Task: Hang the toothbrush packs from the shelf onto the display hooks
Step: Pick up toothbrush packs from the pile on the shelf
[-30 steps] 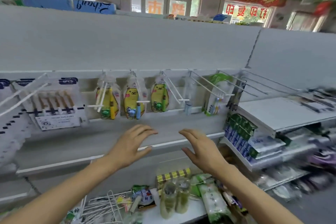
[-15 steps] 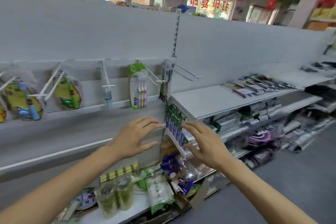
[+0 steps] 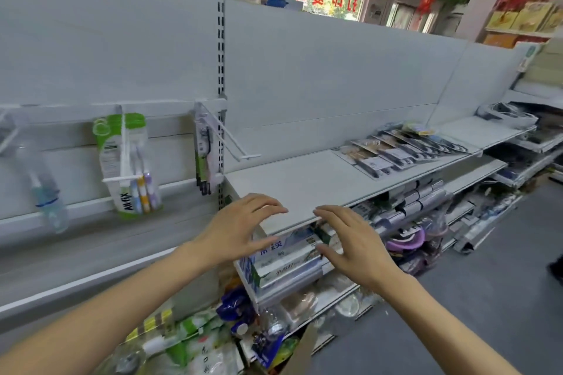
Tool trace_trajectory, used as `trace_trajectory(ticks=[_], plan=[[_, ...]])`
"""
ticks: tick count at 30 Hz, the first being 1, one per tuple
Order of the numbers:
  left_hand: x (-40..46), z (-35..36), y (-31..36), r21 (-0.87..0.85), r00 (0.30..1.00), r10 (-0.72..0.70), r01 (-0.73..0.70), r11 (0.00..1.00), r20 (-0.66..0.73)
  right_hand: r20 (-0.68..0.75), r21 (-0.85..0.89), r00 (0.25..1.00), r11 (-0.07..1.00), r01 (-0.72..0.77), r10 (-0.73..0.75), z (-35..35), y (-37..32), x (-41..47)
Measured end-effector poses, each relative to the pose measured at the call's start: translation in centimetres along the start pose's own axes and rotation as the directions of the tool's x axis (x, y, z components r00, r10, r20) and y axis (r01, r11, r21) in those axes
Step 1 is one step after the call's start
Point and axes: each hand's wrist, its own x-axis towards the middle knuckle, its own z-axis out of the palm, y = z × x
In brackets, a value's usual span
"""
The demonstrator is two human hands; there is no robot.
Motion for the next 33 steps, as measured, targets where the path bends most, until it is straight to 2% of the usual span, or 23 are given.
trace_trajectory(ticks=[7,13,18,22,25,27,29,33], plan=[[8.4,4.8,-1.4,-0.015,0.998,0.020,-0.020,1.000,0.058,-0.009,-0.017,0.997,0.997,-0.080,0.080,-0.9,9.5,2.0],[14.8,9.5,-2.0,-0.033,0.997,-0.046,0.048,0.998,0.062,-0.027,-0.036,0.994,0.994,-0.104,0.103,-0.6,18.7,4.2],[21.0,14.0,-2.2,0.019,0.995,-0.083,0.082,0.996,0.059,0.008,-0.053,0.994,0.992,-0.112,0.112,-0.4,28.4,7.1],[27.4,17.9,-2.6,0.046,0.981,-0.187,0.185,0.982,0.046,0.080,-0.072,0.987,0.988,-0.134,0.139,-0.4,36.7,9.7],[31.9,21.4,-3.0,0.159,0.975,-0.212,0.200,0.967,0.063,0.150,-0.079,0.980,0.989,-0.122,0.133,0.2,42.2,11.7],[34.5,23.5,-3.1,0.200,0.948,-0.308,0.288,0.937,0.077,0.214,-0.077,0.968,0.990,-0.116,0.130,0.9,45.3,13.0],[36.6,25.3,-3.5,0.190,0.889,-0.451,0.430,0.883,0.083,0.253,-0.059,0.959,0.991,-0.117,0.128,1.7,47.9,14.0],[39.4,27.8,-5.3,0.200,0.771,-0.632,0.609,0.768,0.077,0.242,-0.046,0.968,0.997,-0.054,0.063,3.4,51.1,15.3]])
